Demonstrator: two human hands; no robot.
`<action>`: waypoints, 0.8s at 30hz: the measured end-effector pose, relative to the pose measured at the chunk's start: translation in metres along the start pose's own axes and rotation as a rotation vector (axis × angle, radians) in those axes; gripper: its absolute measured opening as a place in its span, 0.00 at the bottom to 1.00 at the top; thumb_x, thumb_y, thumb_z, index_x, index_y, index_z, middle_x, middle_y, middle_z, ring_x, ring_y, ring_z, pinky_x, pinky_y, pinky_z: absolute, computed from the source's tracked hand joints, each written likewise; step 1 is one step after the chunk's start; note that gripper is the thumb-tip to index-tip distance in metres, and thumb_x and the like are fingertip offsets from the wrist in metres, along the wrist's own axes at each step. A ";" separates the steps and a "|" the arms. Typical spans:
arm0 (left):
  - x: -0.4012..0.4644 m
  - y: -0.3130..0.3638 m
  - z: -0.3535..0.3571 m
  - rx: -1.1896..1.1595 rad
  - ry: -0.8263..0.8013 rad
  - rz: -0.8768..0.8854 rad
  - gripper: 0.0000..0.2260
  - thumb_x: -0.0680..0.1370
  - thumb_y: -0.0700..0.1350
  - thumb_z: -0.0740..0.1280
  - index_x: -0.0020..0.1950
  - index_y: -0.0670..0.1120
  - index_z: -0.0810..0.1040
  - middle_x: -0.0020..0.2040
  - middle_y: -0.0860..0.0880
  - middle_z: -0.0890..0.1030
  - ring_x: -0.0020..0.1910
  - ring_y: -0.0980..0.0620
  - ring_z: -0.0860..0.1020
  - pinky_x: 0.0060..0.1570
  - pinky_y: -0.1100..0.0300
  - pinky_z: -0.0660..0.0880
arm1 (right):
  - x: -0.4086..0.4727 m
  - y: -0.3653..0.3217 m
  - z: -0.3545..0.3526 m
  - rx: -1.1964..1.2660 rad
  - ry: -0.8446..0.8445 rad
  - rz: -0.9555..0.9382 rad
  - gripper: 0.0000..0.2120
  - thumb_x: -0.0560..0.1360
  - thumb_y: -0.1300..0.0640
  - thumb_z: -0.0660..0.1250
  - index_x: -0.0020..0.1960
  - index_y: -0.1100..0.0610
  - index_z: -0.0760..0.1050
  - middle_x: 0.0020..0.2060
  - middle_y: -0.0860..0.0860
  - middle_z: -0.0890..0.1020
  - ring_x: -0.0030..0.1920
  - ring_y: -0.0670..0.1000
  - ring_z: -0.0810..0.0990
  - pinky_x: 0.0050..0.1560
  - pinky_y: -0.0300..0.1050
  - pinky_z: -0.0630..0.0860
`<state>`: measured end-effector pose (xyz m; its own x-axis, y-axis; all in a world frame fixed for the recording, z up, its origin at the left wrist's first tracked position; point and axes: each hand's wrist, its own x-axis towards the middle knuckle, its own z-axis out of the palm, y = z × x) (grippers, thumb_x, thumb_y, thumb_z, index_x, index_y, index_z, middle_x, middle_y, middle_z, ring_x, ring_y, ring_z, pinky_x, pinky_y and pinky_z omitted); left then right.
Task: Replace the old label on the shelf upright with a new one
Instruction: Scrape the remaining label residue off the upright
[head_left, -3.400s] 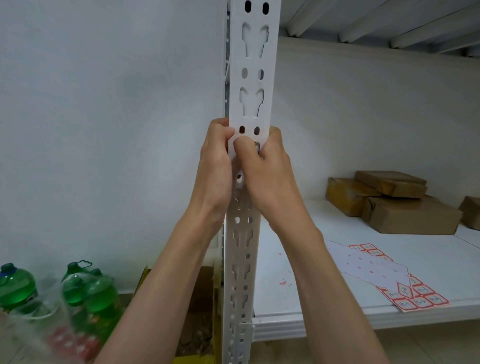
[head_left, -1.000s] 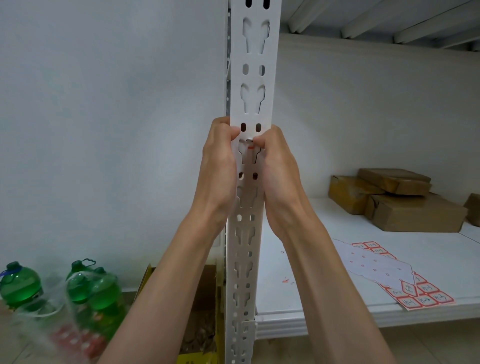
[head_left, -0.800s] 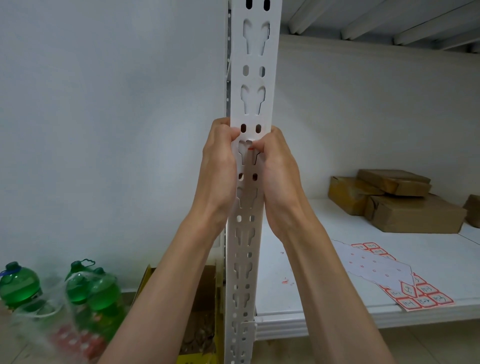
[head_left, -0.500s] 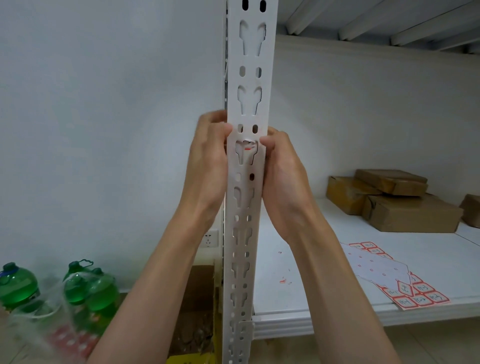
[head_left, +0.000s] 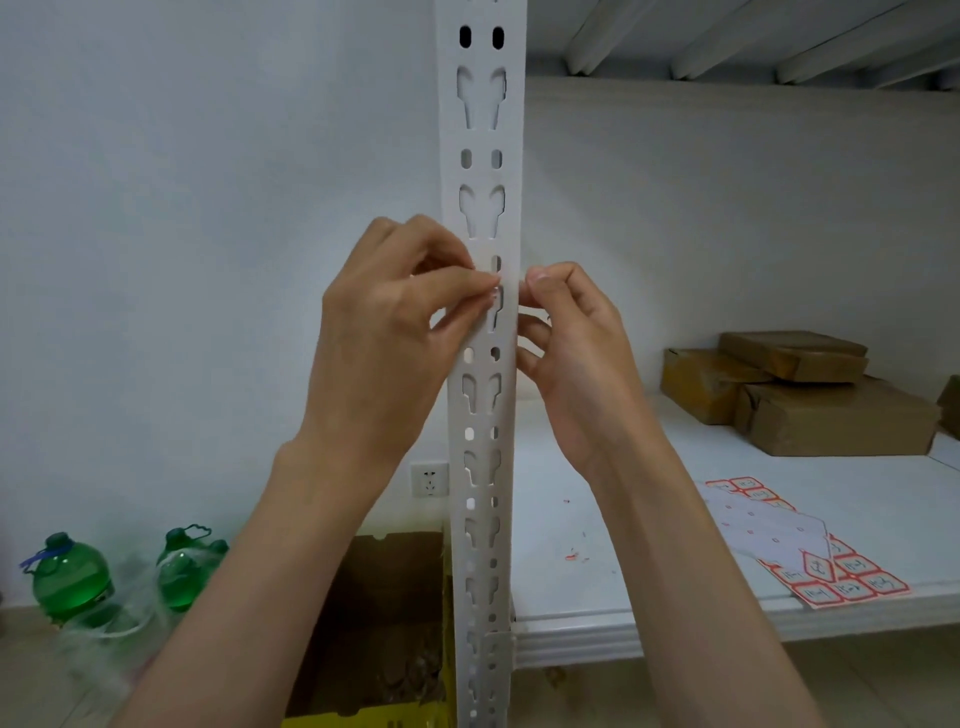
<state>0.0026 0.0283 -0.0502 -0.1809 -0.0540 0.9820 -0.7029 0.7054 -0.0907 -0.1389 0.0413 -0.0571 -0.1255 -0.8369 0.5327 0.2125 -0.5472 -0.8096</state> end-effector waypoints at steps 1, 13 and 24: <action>0.000 0.002 0.001 0.009 0.008 -0.006 0.04 0.76 0.40 0.75 0.49 0.40 0.87 0.45 0.44 0.83 0.46 0.46 0.77 0.45 0.64 0.71 | 0.000 -0.001 0.000 0.003 -0.002 0.004 0.09 0.85 0.56 0.58 0.47 0.59 0.71 0.39 0.50 0.82 0.40 0.48 0.82 0.47 0.44 0.81; -0.008 0.008 0.014 0.107 0.086 -0.006 0.04 0.80 0.38 0.71 0.47 0.39 0.83 0.44 0.43 0.80 0.43 0.44 0.75 0.43 0.55 0.73 | -0.005 -0.004 0.000 0.019 -0.004 0.026 0.07 0.83 0.58 0.61 0.47 0.59 0.72 0.37 0.50 0.81 0.38 0.47 0.80 0.43 0.42 0.80; -0.010 0.009 0.023 0.047 0.012 -0.078 0.03 0.81 0.36 0.66 0.50 0.39 0.78 0.49 0.41 0.77 0.45 0.43 0.75 0.41 0.44 0.75 | -0.006 -0.004 0.000 -0.003 -0.005 0.030 0.08 0.83 0.58 0.61 0.47 0.60 0.73 0.39 0.52 0.81 0.41 0.47 0.82 0.51 0.47 0.81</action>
<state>-0.0173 0.0187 -0.0650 -0.1163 -0.0981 0.9884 -0.7462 0.6654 -0.0217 -0.1394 0.0491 -0.0570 -0.1146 -0.8527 0.5097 0.2133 -0.5223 -0.8257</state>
